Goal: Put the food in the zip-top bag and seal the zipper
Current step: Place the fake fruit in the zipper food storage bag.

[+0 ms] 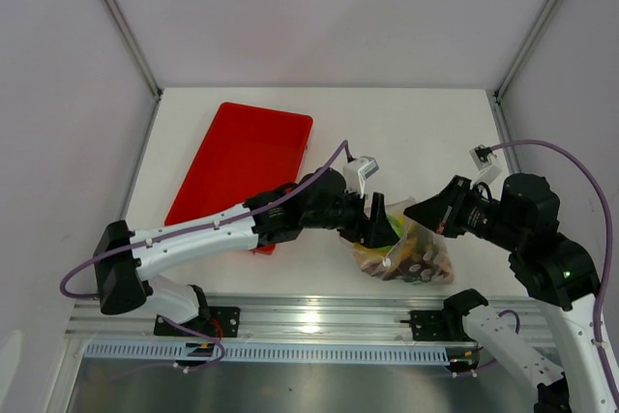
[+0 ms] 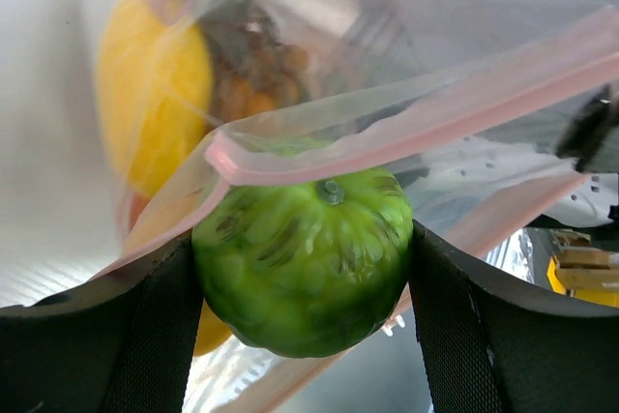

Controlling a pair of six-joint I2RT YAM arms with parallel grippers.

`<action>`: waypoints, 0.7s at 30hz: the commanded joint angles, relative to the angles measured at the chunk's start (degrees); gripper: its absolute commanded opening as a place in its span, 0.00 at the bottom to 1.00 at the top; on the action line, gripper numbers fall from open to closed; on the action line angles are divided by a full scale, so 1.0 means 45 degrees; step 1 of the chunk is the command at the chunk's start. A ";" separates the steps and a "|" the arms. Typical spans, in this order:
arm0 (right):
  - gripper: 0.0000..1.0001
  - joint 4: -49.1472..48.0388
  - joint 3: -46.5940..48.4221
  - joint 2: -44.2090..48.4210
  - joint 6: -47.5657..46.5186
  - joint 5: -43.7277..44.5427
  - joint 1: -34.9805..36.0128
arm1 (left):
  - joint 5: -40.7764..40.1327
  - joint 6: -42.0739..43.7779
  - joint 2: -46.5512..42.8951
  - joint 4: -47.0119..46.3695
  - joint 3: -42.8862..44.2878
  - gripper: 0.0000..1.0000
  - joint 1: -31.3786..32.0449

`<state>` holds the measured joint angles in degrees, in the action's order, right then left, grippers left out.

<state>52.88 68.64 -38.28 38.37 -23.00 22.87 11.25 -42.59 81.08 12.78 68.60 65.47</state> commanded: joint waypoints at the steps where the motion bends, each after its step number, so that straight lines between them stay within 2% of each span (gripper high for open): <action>1: 0.00 -0.0814 0.0840 0.0031 0.0048 -0.0357 0.0034 | -0.0643 0.0069 0.0147 0.0267 0.0479 0.69 0.0079; 2: 0.00 -0.0737 0.0840 0.0069 0.0009 -0.0318 0.0034 | -0.0682 0.0128 0.0011 0.0247 0.0459 0.73 0.0079; 4: 0.00 -0.0678 0.0782 0.0109 -0.0050 -0.0259 0.0015 | -0.0760 0.0264 -0.0146 0.0189 0.0303 0.91 0.0080; 7: 0.00 -0.0638 0.0664 0.0206 -0.0109 -0.0162 0.0015 | -0.0936 0.0499 -0.0419 0.0403 0.0381 1.00 0.0099; 14: 0.00 -0.0658 0.0664 0.0109 -0.0089 -0.0259 0.0015 | -0.0976 0.0714 -0.0537 0.0833 0.0577 1.00 0.0099; 21: 0.00 -0.0521 0.0664 0.0089 -0.0109 -0.0220 0.0015 | -0.1170 0.0674 -0.1220 0.0422 -0.0147 0.99 0.0099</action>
<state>52.97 69.14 -38.20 38.33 -22.96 22.87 7.40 -40.88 78.61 15.57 68.38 65.52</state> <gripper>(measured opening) 0.006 0.994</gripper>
